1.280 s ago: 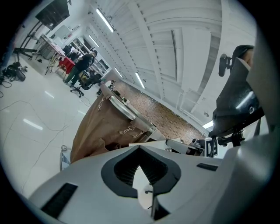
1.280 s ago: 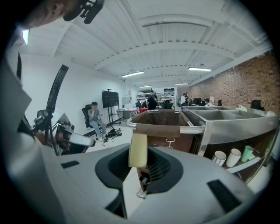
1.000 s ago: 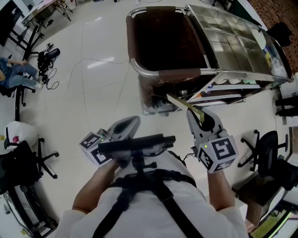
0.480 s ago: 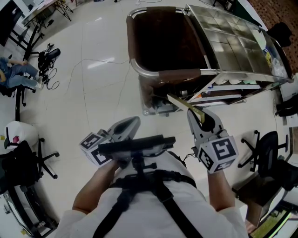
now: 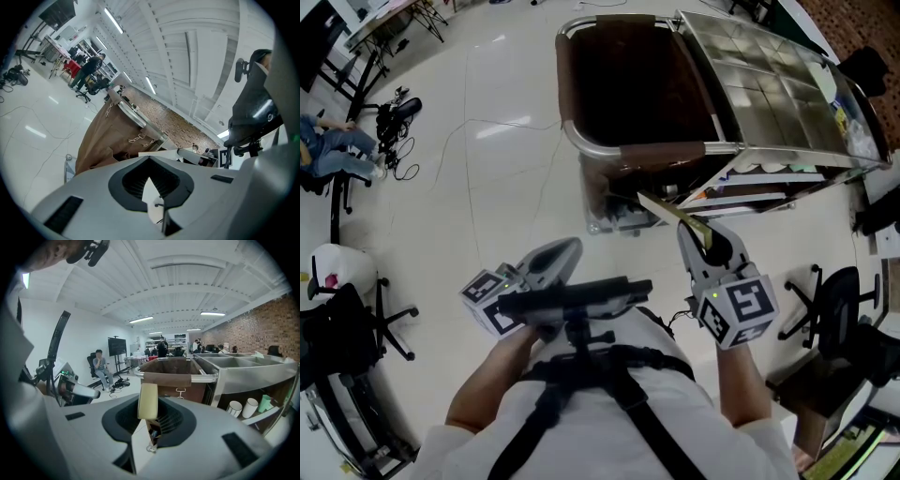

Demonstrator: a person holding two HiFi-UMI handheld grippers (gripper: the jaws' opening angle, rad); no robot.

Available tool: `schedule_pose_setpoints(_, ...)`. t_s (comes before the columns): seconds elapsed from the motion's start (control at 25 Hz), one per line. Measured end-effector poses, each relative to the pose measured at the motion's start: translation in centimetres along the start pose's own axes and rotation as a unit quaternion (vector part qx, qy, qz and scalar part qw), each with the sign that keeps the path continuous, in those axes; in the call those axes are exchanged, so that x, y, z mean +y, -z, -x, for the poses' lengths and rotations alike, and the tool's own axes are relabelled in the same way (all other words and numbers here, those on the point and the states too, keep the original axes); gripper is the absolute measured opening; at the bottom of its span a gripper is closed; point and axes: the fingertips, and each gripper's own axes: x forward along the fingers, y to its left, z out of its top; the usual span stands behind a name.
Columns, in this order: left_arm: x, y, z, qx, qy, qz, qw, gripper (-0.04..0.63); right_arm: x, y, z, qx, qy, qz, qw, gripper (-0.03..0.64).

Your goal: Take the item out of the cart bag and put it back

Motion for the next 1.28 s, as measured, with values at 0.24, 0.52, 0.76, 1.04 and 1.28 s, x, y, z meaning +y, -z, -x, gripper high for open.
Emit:
schedule_pose_setpoints(0.24,0.2,0.0,0.2,-0.002,-0.002,0.002,1.0,0.0,-0.3,0.2,-0.5,0.003,0.002,0.0,1.0,0.075)
schedule_pose_setpoints(0.52,0.6,-0.2,0.7,-0.005,-0.011,0.002,0.9999,0.0,-0.5,0.6,-1.7,0.01,-0.002,0.0,1.0,0.075)
schedule_pose_setpoints(0.76,1.0,-0.4,0.9,-0.009,-0.018,0.003,0.9998,0.0,-0.7,0.8,-3.0,0.015,-0.005,0.0,1.0,0.075)
schedule_pose_setpoints(1.04,1.3,-0.6,1.0,-0.012,-0.021,0.004,0.9997,0.0,-0.9,1.2,-4.6,0.024,-0.009,0.004,1.0,0.075)
schedule_pose_setpoints(1.28,1.4,-0.7,1.0,-0.014,-0.024,0.004,0.9996,0.0,-1.3,2.1,-6.4,0.041,-0.01,0.01,0.999,0.075)
